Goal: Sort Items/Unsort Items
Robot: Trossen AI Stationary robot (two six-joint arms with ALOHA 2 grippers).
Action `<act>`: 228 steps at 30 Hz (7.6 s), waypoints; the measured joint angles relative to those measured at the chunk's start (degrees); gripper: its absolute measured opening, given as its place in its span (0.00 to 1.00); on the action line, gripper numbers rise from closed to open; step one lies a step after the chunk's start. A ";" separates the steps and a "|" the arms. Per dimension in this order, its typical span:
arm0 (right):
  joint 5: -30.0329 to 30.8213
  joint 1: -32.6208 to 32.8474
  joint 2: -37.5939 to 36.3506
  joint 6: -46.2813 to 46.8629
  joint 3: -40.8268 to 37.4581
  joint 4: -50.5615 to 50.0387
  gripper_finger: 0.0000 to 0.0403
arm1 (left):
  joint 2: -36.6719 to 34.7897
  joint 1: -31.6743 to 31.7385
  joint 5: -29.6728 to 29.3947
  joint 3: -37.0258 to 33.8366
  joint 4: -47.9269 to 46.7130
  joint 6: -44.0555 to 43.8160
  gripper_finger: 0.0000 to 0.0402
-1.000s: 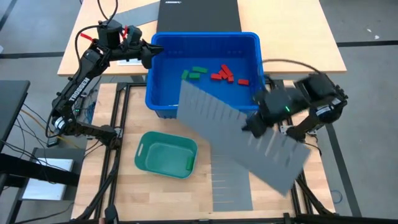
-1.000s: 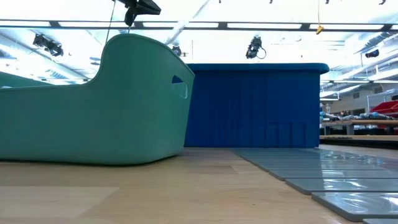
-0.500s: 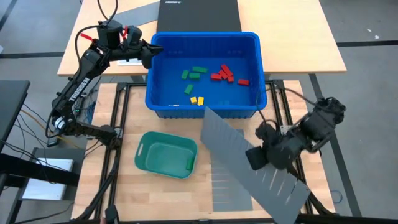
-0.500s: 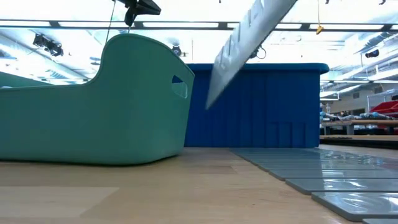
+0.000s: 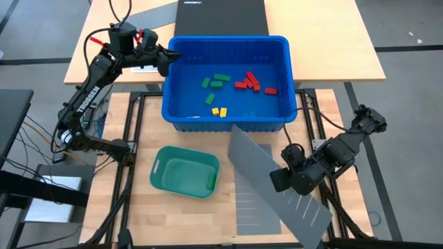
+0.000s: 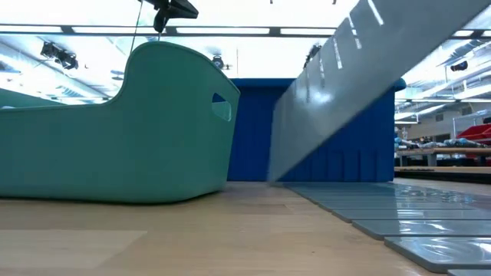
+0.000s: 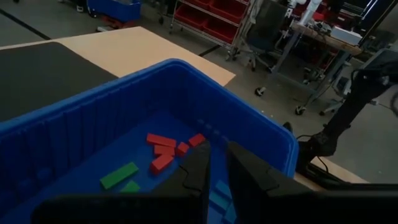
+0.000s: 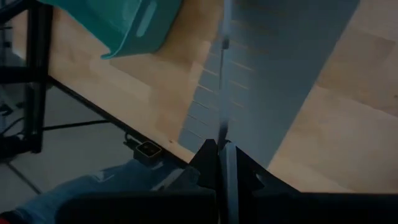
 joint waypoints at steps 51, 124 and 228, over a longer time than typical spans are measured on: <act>-19.18 -32.31 -16.70 -41.34 -26.13 24.72 0.67 | 0.00 0.00 -0.11 -0.02 -0.93 1.99 0.14; -30.74 -89.81 50.05 -135.71 19.03 26.50 0.62 | 0.44 -18.05 -10.52 -0.02 -52.64 10.35 0.35; -59.99 -65.80 31.15 -119.31 38.78 13.76 0.32 | -14.04 -53.89 -54.98 -8.20 -11.33 -25.36 0.00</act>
